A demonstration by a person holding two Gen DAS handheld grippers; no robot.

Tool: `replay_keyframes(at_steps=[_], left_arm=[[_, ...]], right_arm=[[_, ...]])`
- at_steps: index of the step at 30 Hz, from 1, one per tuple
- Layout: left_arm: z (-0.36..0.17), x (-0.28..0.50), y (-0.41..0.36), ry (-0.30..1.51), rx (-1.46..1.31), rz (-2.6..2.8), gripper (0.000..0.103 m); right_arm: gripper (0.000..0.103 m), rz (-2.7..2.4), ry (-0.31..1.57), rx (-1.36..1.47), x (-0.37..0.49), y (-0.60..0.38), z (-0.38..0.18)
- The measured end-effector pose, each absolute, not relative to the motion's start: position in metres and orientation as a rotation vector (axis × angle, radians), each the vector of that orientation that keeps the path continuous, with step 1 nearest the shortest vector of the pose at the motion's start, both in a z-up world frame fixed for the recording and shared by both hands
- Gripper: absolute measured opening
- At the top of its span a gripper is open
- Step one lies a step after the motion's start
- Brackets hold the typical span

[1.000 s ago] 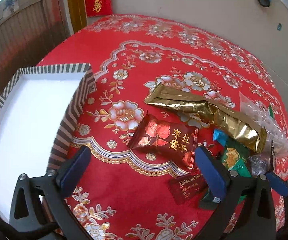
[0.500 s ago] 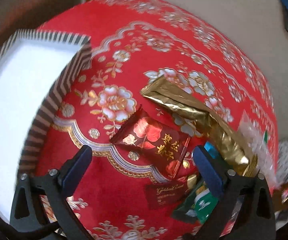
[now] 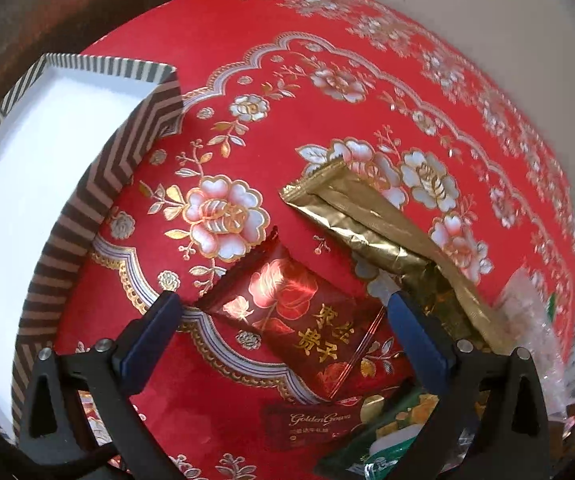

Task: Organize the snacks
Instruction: 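Grasp the red date candy packet with the left tool while the right tool grasps the green sauce cup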

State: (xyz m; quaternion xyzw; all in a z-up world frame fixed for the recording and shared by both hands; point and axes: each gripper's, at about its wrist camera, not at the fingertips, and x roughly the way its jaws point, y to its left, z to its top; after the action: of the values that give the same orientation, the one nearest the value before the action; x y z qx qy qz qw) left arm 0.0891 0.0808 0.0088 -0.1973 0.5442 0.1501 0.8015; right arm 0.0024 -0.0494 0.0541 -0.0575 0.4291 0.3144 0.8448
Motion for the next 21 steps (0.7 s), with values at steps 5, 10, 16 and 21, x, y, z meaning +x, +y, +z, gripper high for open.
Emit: replay_keyframes(at_steps=[5,10,16,21], left_arm=[[0.007,0.087,0.076,1.166,-0.364,0.311,0.101],[0.012,0.08,0.072,1.136,-0.285,0.299,0.069],[0.017,0.071,0.081,1.11,-0.3,0.231,0.047],[0.021,0.063,0.081,1.069,-0.252,0.205,0.043]], right_arm=[[0.061,0.662,0.914,-0.179,0.002,-0.042,0.049],[0.042,0.681,0.93,-0.136,0.004,-0.047,0.049],[0.042,0.657,0.93,-0.142,-0.002,-0.046,0.051],[0.042,0.629,0.917,-0.143,-0.01,-0.05,0.052]])
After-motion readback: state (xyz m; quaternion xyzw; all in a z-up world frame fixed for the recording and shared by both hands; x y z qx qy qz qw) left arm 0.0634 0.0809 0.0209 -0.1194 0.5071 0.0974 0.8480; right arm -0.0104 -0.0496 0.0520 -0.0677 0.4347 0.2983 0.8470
